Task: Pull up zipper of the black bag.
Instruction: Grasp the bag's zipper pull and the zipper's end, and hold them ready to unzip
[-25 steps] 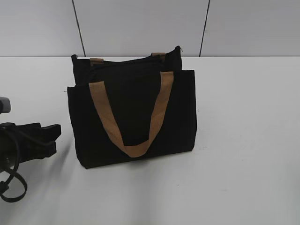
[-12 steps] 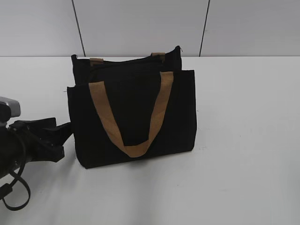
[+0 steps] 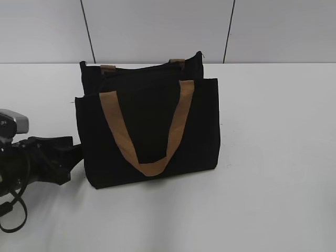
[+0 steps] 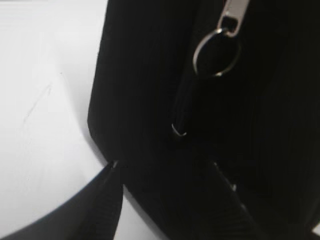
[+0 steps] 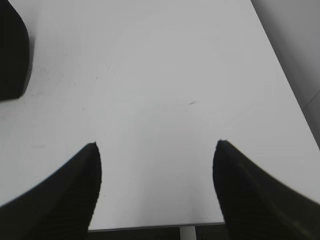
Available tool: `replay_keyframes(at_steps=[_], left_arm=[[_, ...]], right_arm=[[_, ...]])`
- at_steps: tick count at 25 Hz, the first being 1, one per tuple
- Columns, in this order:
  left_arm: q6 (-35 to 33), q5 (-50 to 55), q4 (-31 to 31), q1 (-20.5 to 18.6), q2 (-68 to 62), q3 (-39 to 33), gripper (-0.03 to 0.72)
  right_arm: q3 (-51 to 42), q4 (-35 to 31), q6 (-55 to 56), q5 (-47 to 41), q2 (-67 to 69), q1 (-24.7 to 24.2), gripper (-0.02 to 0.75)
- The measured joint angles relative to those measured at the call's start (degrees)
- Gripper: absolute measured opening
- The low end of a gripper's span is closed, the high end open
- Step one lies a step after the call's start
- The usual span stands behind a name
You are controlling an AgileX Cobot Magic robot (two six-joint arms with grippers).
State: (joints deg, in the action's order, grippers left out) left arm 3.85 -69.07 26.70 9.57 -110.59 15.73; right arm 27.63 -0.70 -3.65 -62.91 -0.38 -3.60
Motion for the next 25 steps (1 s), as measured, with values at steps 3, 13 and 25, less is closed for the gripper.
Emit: replay_keyframes(at_steps=[3, 13, 25], left_arm=[[0.1, -0.1, 2.1, -0.9, 0.0, 1.5, 0.405], [2.6, -0.2, 4.8, -1.0, -0.2, 6.1, 0.405], [6.0, -0.4, 10.7, -1.2, -3.9, 10.2, 0.363]], right_arm=[[0.0, 0.0, 0.0, 0.0, 0.0, 0.0, 0.54], [0.0, 0.0, 0.0, 0.0, 0.0, 0.0, 0.54], [0.0, 0.0, 0.0, 0.0, 0.0, 0.0, 0.54]])
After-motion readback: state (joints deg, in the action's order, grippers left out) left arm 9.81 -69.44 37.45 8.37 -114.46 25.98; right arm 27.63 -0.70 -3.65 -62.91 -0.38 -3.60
